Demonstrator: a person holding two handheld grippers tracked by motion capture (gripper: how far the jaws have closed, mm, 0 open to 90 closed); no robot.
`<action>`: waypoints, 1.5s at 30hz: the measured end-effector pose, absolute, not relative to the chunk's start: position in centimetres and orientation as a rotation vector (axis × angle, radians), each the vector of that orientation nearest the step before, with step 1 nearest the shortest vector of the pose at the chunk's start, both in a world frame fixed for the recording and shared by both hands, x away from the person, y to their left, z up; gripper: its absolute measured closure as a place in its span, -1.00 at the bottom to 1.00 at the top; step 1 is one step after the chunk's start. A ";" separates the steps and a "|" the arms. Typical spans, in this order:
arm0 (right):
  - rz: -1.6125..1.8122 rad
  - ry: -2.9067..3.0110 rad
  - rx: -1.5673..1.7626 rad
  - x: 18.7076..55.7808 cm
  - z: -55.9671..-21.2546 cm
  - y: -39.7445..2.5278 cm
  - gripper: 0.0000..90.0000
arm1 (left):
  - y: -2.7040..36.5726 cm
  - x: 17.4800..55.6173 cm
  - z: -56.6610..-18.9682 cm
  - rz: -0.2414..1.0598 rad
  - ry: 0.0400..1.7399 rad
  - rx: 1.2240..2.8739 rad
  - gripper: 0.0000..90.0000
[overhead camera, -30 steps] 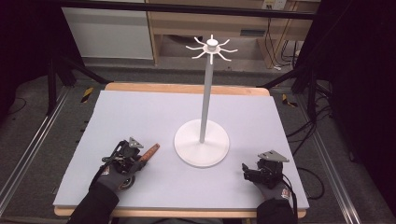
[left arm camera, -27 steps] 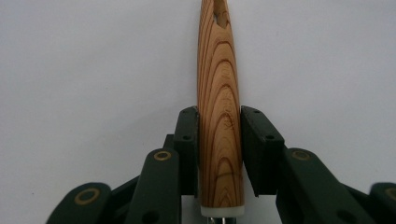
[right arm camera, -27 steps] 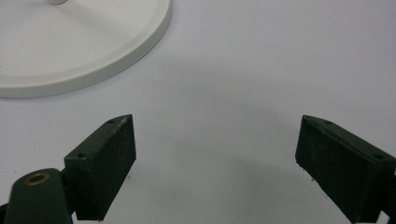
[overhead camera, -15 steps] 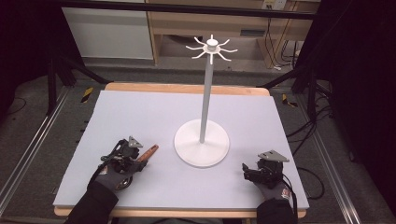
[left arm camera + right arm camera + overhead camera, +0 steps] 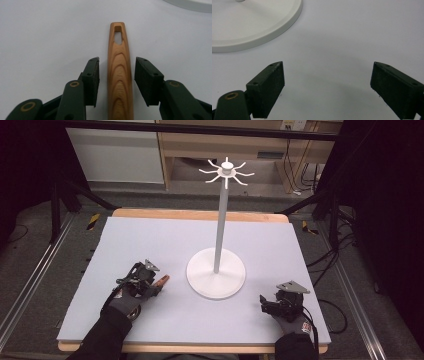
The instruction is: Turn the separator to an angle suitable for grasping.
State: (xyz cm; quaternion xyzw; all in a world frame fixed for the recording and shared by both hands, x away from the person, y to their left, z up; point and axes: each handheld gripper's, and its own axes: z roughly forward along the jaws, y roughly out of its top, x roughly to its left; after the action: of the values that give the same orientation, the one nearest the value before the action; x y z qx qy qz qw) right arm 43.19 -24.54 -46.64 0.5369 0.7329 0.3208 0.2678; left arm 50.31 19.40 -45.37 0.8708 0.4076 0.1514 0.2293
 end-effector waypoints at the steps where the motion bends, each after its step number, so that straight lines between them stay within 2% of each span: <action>1: 0.866 1.977 1.447 43.2 -46.6 -24.5 -0.72 | 19.3 50.4 -45.5 0.415 1.125 2.403 0.24; 14: 0.862 1.984 1.453 43.3 -46.7 -24.5 -0.73 | 19.3 50.5 -45.8 0.385 1.126 2.402 0.45; 45: 0.860 1.988 1.464 43.4 -46.7 -24.6 -0.73 | 19.5 50.6 -45.5 0.353 1.137 2.394 0.49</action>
State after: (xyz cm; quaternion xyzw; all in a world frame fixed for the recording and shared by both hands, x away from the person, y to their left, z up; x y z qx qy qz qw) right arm 43.42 -24.59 -46.70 0.5406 0.7340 0.3177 0.2607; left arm 50.61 19.47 -45.51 0.8709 0.4137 0.1283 0.2321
